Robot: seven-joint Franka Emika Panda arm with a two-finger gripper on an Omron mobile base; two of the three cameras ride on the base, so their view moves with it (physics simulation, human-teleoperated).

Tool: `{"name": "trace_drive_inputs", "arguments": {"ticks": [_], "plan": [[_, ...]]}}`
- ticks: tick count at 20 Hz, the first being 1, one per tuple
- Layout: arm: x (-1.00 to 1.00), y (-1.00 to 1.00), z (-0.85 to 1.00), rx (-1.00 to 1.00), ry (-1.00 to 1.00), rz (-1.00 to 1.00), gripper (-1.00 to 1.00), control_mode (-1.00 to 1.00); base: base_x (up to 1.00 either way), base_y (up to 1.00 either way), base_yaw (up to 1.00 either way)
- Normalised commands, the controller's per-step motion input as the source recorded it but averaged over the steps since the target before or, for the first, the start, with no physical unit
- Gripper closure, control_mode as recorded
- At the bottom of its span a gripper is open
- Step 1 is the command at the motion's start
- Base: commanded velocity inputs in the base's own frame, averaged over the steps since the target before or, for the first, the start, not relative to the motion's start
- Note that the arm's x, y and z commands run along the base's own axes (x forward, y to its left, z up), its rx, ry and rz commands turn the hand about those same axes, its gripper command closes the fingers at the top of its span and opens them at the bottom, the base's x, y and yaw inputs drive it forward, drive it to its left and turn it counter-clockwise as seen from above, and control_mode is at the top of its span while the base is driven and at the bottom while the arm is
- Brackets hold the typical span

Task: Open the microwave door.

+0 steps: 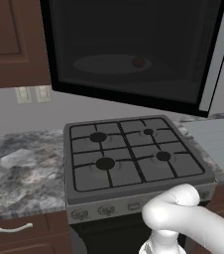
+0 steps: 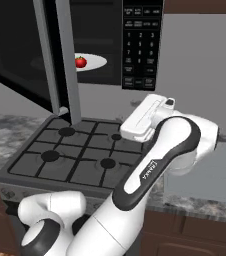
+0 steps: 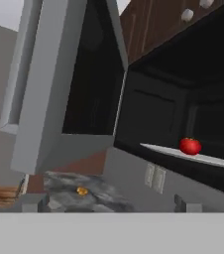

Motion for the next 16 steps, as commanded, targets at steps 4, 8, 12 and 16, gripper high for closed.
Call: {"name": "trace_drive_inputs", "arguments": {"ticks": [4, 8, 12, 16], "plan": [[0.24, 0.01, 0.0, 0.13, -0.43, 0.06, -1.0, -1.0, 0.0, 0.0, 0.0], [0.15, 0.07, 0.0, 0.02, -0.44, 0.02, -1.0, -1.0, 0.0, 0.0, 0.0], [0.0, 0.03, 0.0, -0.16, -0.33, 0.0, -1.0, -1.0, 0.0, 0.0, 0.0], [0.01, 0.08, 0.0, -0.22, -0.34, 0.0, -1.0, -1.0, 0.0, 0.0, 0.0]]}}
